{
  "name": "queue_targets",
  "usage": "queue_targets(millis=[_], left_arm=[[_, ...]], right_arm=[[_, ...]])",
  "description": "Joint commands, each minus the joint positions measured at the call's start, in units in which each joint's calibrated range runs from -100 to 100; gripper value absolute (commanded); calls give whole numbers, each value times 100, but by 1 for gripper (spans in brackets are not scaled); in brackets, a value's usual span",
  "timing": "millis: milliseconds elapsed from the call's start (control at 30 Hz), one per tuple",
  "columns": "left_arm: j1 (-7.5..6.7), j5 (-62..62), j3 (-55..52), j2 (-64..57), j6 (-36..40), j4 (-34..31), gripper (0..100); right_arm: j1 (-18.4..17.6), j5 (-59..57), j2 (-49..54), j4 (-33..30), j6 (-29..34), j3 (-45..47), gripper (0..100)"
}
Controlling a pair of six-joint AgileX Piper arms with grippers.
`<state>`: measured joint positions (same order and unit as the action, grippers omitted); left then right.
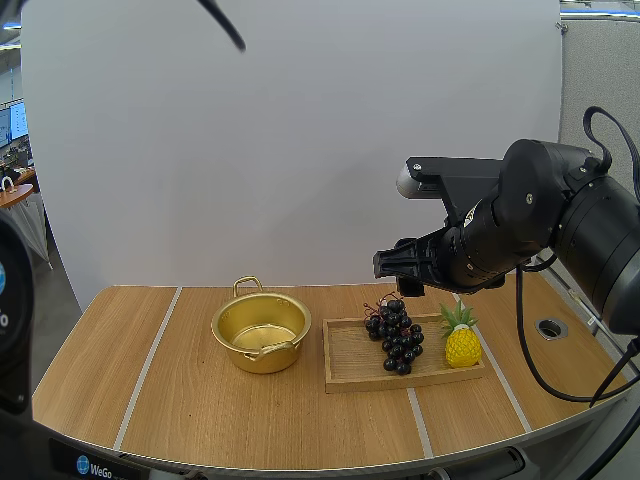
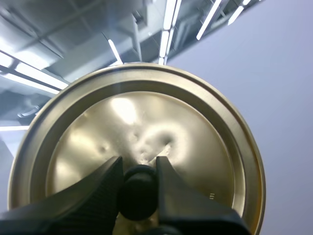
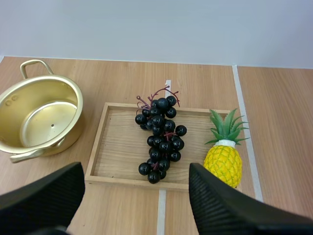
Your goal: Open the pot, put the grape inside, and close it
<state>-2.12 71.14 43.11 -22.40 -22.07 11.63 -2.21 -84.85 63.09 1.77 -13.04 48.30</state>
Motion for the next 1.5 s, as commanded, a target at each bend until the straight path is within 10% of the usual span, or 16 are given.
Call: queue_targets(millis=[0, 300, 1467], left_arm=[[7, -1918, 606, -51, 165, -167, 0], [7, -3942, 631, -51, 165, -167, 0], [7, -3942, 631, -51, 165, -167, 0]], right_arm=[[-6, 326, 14, 15, -35, -37, 100], [-6, 907, -93, 15, -35, -37, 100], [1, 3444, -4795, -72, -404, -902, 100]])
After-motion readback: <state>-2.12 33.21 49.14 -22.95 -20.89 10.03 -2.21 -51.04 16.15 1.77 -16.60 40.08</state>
